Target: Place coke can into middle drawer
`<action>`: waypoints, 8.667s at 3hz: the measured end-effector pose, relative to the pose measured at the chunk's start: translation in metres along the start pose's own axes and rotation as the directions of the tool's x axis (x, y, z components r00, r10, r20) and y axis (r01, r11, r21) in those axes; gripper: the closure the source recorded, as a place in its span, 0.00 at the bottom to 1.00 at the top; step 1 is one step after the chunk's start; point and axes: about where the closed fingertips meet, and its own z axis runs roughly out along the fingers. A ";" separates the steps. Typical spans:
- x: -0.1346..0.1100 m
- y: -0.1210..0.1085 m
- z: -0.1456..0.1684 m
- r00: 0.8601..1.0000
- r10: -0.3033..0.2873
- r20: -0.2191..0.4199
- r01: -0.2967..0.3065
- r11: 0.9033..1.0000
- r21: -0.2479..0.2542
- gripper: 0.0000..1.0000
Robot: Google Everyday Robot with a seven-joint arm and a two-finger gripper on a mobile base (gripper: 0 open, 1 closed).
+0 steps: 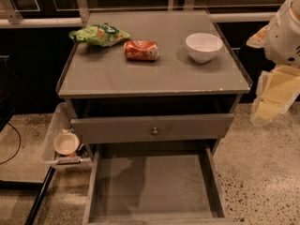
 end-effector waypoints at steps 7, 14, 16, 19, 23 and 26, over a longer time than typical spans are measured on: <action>-0.071 -0.137 0.073 0.948 -0.150 0.282 0.111 0.982 0.151 0.00; -0.225 -0.227 0.192 0.719 -0.065 0.692 0.054 0.998 0.038 0.00; -0.235 -0.234 0.228 0.755 -0.053 0.653 0.082 0.997 -0.014 0.00; -0.235 -0.234 0.229 0.755 -0.053 0.653 0.083 0.996 -0.015 0.41; -0.233 -0.225 0.232 0.762 -0.057 0.645 0.097 0.995 -0.027 1.00; -0.185 -0.174 0.175 0.725 -0.048 0.687 0.112 0.992 -0.049 1.00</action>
Offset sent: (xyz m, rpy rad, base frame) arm 0.0206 0.0050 0.0018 -0.0193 -0.0464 -0.0071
